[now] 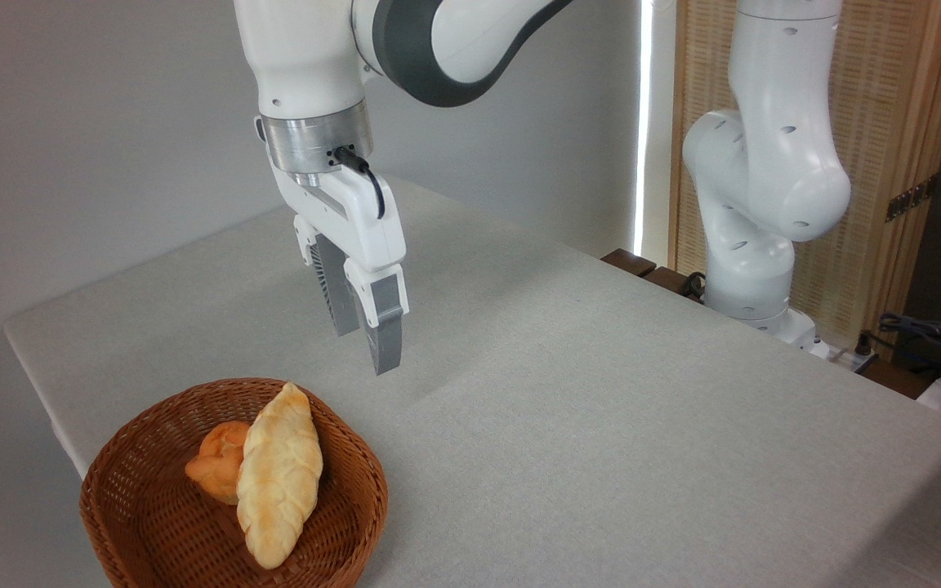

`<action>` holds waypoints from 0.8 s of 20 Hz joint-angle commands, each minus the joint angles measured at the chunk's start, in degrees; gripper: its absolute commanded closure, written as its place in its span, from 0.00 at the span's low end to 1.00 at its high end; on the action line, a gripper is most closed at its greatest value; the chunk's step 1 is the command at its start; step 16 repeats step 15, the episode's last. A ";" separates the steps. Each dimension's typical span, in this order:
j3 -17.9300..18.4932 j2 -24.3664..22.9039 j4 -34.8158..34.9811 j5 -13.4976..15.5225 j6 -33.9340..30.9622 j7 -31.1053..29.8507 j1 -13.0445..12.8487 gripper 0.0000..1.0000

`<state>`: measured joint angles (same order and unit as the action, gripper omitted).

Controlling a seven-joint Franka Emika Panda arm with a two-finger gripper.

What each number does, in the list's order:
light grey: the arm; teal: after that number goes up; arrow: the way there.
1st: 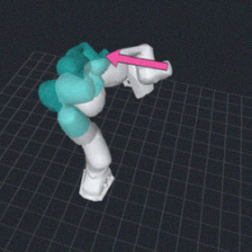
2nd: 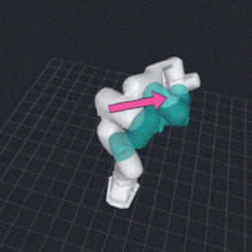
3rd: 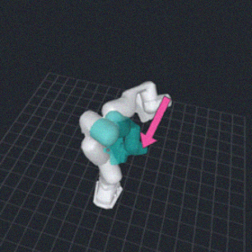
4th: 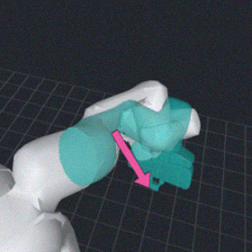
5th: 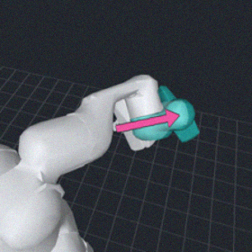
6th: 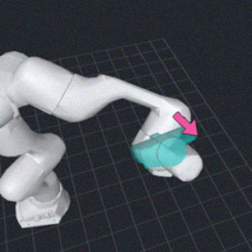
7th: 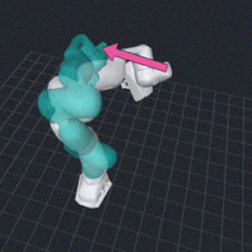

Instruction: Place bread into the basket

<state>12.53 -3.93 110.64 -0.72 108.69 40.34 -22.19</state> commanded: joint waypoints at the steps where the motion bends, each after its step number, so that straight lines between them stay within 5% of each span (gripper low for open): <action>1: 3.11 -0.37 -2.71 4.58 -2.34 2.02 0.04 0.00; 16: 3.82 0.33 -4.12 3.88 -1.64 -1.23 -0.05 0.00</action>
